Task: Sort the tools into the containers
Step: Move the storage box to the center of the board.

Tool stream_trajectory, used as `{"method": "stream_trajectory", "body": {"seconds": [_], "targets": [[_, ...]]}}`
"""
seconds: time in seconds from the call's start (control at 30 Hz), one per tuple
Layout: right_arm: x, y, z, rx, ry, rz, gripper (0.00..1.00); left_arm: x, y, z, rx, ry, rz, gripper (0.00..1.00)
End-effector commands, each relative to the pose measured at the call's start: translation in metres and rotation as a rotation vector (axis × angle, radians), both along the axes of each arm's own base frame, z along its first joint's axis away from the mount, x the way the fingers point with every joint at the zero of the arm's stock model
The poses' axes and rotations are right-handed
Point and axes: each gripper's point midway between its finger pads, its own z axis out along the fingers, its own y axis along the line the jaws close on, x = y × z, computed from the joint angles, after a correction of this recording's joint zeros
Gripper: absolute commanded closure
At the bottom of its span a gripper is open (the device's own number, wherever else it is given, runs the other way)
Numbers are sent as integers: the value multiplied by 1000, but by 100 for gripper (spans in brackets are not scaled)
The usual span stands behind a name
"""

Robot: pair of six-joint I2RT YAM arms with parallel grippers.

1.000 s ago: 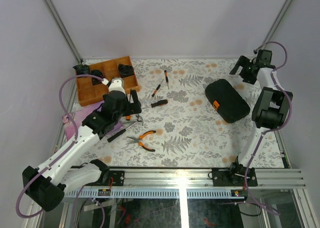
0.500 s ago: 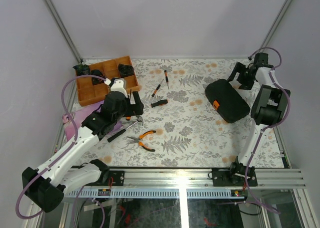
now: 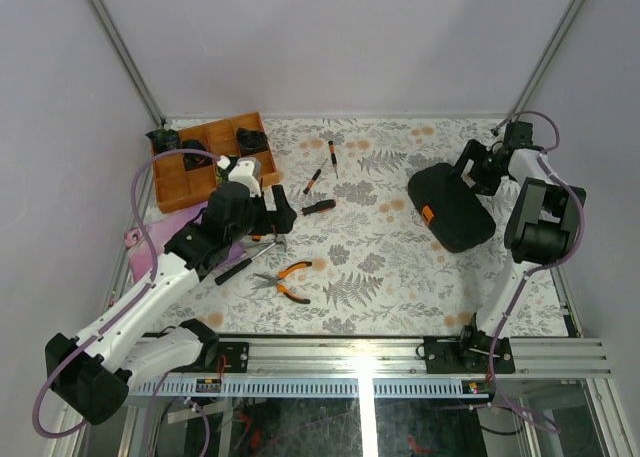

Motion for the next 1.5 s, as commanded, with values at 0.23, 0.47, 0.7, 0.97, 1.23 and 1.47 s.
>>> {"method": "stream_trajectory", "body": {"seconds": [0.23,0.47,0.7,0.97,1.23,1.47], "targets": [[-47,77,2,-83,25,98,14,10,-2,8,-24,-37,5,0],[-83,100,-1,-57,-1,66,14,16,8,7,-31,-26,76,0],[-120,97,1,-75,-25,50,7,21,17,6,-47,-20,108,0],[-145,106,11,-35,-68,84,2,22,17,6,-68,-12,98,0],[-172,113,5,14,-37,80,2,21,15,6,-85,-4,95,0],[-189,117,6,46,-33,53,4,15,12,1,-126,36,95,0]]}}
